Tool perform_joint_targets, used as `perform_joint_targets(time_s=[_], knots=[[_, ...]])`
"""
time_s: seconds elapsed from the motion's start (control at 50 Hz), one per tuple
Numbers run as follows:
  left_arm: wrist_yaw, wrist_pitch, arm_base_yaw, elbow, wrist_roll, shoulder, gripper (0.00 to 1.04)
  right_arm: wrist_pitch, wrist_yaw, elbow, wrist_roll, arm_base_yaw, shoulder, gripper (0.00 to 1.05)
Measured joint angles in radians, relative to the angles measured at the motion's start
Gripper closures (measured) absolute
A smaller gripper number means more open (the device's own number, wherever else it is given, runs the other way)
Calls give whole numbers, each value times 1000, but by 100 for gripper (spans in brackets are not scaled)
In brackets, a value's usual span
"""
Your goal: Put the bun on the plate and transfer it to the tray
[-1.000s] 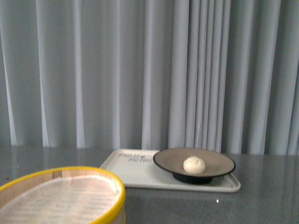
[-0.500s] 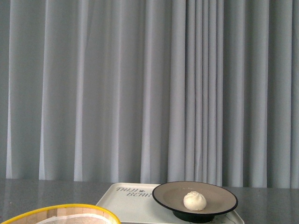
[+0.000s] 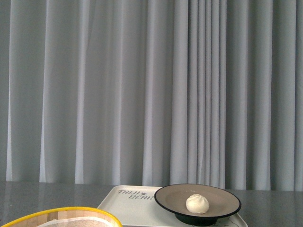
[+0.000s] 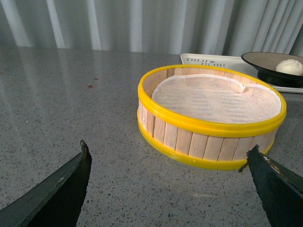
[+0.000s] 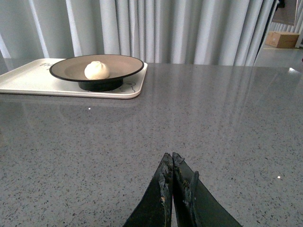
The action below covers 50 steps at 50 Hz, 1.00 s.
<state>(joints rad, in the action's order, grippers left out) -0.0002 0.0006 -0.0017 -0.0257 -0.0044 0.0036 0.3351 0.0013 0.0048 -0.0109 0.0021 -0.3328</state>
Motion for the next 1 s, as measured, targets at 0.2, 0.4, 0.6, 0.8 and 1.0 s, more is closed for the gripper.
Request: perform_joint_targets(time_s=[0.2,0.4,0.6,0.8,1.0], knots=[[0,0,0,0,0,0,7,-69,0,0,0,0,70,103],[0,0,0,0,0,0,7,-141,0,0,0,0,142,103],[-1,0,0,0,0,0,7,-329,-2,1,0,0,311,103],[0,0,0,0,0,0,7,-335,-2,1,0,0,328,103],[0,0,0,0,0,0,7,-335,-2,1,0,0,328,103]])
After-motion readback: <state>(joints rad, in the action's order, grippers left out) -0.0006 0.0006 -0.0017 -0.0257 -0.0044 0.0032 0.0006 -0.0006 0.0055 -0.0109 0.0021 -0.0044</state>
